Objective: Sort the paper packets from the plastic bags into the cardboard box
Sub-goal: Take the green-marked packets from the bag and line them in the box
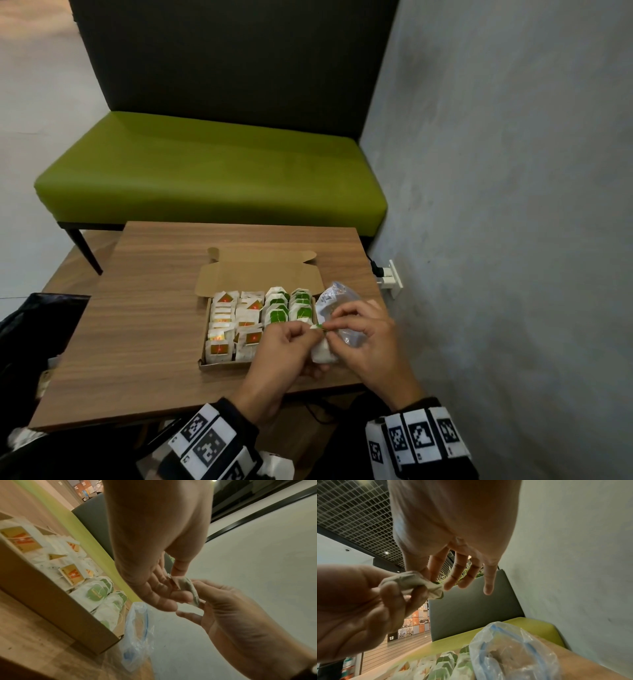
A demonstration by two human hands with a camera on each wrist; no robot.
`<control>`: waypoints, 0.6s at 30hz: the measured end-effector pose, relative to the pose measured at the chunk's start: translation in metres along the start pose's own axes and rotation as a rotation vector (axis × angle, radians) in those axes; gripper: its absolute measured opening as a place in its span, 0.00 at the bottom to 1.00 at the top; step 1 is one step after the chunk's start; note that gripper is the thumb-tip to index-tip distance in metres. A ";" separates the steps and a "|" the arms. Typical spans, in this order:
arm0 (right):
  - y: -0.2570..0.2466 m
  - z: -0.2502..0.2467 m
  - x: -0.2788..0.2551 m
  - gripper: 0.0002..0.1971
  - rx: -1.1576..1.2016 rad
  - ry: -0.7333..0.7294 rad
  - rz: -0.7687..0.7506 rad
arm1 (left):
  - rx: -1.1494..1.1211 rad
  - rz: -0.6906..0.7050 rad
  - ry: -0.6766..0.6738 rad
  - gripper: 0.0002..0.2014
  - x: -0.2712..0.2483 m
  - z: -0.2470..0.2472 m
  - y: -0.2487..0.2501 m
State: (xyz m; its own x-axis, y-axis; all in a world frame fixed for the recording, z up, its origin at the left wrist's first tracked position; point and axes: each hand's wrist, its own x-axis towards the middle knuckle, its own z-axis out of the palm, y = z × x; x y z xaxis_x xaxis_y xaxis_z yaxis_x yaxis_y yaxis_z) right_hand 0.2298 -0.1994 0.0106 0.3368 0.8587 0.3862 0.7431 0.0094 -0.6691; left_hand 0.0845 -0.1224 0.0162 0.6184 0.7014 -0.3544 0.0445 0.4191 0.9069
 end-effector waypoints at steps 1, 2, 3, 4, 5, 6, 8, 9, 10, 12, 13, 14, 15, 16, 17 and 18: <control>0.000 0.001 0.000 0.11 -0.005 -0.003 0.002 | -0.022 0.001 -0.002 0.12 0.000 -0.001 0.001; 0.000 0.002 -0.001 0.12 0.000 -0.007 0.005 | -0.042 0.003 -0.004 0.13 -0.001 -0.002 0.001; 0.000 0.003 -0.001 0.12 0.013 -0.014 0.012 | -0.054 0.009 -0.009 0.13 -0.001 -0.003 0.001; -0.001 0.003 -0.001 0.12 0.041 -0.025 0.029 | -0.055 0.020 -0.016 0.13 -0.002 -0.004 0.000; -0.001 0.004 -0.001 0.11 0.093 -0.043 0.058 | -0.044 0.034 -0.020 0.12 -0.001 -0.005 -0.001; -0.002 0.004 0.000 0.09 0.175 -0.061 0.104 | -0.021 0.052 -0.022 0.12 -0.001 -0.007 -0.003; -0.003 0.006 0.003 0.04 0.380 -0.062 0.216 | 0.044 0.090 -0.014 0.10 0.001 -0.011 -0.006; -0.003 0.006 0.004 0.04 0.452 -0.029 0.258 | 0.077 0.109 -0.009 0.09 0.001 -0.014 -0.007; -0.003 0.006 0.006 0.06 0.492 0.009 0.297 | 0.109 0.126 -0.005 0.08 0.001 -0.017 -0.007; -0.004 0.006 0.009 0.08 0.511 0.016 0.391 | 0.187 0.164 0.004 0.06 0.001 -0.023 -0.008; -0.005 0.007 0.011 0.10 0.508 -0.037 0.438 | 0.238 0.188 0.011 0.06 0.000 -0.026 -0.009; -0.006 0.009 0.012 0.11 0.495 -0.108 0.467 | 0.291 0.216 0.022 0.06 0.000 -0.029 -0.010; -0.006 0.011 0.013 0.11 0.473 -0.168 0.475 | 0.343 0.246 0.034 0.06 0.001 -0.033 -0.012; -0.007 0.015 0.014 0.09 0.446 -0.209 0.468 | 0.387 0.273 0.040 0.06 0.001 -0.037 -0.013; -0.007 0.018 0.015 0.07 0.417 -0.243 0.451 | 0.423 0.290 0.038 0.07 0.001 -0.040 -0.014; -0.008 0.021 0.015 0.06 0.385 -0.282 0.435 | 0.445 0.292 0.033 0.07 0.000 -0.043 -0.014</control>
State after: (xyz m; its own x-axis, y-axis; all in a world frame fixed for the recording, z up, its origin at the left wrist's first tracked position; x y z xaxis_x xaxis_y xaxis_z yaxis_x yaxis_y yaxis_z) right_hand 0.2167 -0.1754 0.0086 0.3569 0.9266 -0.1184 0.2942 -0.2317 -0.9272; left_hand 0.0503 -0.1038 -0.0066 0.6302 0.7729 -0.0731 0.2071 -0.0766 0.9753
